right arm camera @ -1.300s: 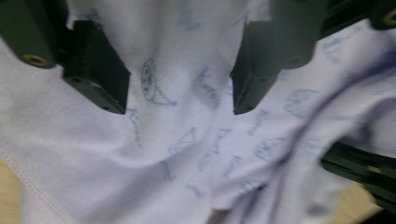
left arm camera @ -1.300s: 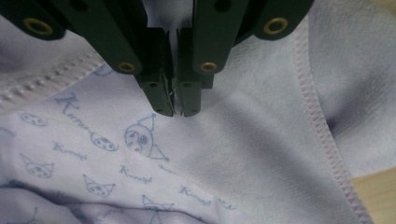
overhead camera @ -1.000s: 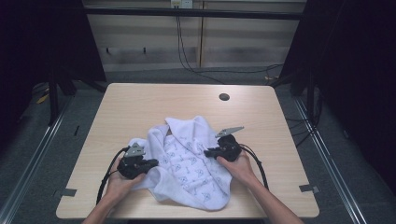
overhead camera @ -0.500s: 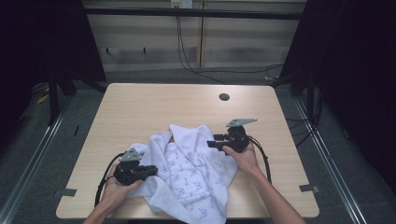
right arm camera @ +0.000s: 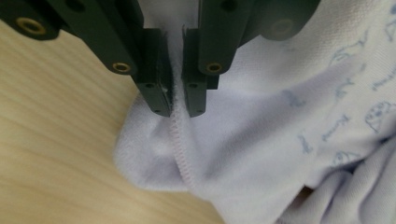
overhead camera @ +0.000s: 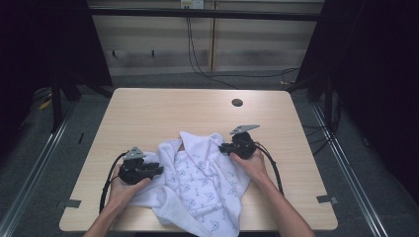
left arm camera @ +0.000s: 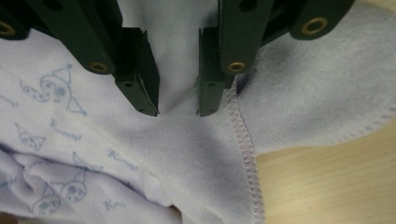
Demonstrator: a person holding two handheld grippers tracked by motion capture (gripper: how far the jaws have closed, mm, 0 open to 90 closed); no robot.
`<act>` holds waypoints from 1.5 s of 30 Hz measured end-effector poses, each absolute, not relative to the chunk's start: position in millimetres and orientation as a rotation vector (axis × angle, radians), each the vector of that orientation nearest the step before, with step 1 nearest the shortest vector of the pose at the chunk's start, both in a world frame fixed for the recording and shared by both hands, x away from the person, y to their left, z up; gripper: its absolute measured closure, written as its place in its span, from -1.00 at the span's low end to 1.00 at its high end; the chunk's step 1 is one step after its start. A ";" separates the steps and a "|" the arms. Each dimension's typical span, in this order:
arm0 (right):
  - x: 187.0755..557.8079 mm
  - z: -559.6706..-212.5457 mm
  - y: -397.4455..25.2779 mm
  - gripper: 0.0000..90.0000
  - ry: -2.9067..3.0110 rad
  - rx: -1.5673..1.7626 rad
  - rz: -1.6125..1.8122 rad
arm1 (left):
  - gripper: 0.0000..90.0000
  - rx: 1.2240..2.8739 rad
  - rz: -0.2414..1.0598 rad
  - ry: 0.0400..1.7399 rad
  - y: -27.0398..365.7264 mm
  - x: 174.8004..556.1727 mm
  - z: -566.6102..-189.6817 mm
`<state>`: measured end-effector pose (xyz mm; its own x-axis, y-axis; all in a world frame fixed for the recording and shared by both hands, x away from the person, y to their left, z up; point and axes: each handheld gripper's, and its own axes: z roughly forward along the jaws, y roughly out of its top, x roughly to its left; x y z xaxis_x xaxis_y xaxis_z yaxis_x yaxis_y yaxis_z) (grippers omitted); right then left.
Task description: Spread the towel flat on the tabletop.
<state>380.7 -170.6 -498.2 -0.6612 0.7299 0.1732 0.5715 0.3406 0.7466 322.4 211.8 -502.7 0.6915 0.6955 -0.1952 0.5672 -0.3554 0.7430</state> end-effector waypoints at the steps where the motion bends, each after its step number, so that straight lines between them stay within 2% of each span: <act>1: 380.9 -494.5 -173.8 0.86 2.393 1.190 1.238 | 0.62 2.059 0.199 0.969 212.1 322.2 -503.0; 6: 384.0 -467.7 -199.4 0.87 2.303 1.205 1.291 | 0.69 2.071 0.231 0.991 214.6 318.6 -502.4; 14: 392.0 -421.5 -263.3 0.92 2.108 1.290 1.191 | 0.69 2.074 0.188 1.005 233.0 305.3 -500.4; 24: 388.6 -410.8 -324.8 0.91 1.969 1.438 1.037 | 0.64 2.099 0.174 1.008 235.4 288.8 -497.2; 26: 383.2 -412.8 -334.3 0.80 1.945 1.466 1.011 | 0.64 2.100 0.165 0.998 236.4 286.2 -497.5; 28: 376.7 -415.1 -343.4 0.51 1.910 1.504 0.981 | 0.60 2.101 0.142 0.994 236.8 283.4 -496.5; 29: 373.1 -416.2 -346.7 0.43 1.908 1.522 1.006 | 0.59 2.101 0.133 0.978 236.4 281.5 -496.6; 34: 347.1 -422.7 -322.2 0.31 2.019 1.403 1.150 | 0.59 2.040 0.125 0.928 235.2 281.4 -486.7; 41: 302.9 -439.1 -242.1 0.11 2.262 1.209 1.214 | 0.82 1.975 0.199 0.975 242.0 304.6 -476.3; 43: 292.2 -443.1 -225.9 0.07 2.302 1.172 1.252 | 0.74 1.951 0.193 0.984 244.5 311.5 -478.6; 45: 281.6 -450.0 -209.2 0.04 2.337 1.140 1.280 | 0.56 1.962 0.178 0.998 245.3 317.4 -484.5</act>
<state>281.6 -209.2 -450.0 -0.6657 0.7314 0.1479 0.5185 0.3108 0.7966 317.4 245.3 -484.5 0.6637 0.7054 -0.2488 0.5756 -0.2692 0.7722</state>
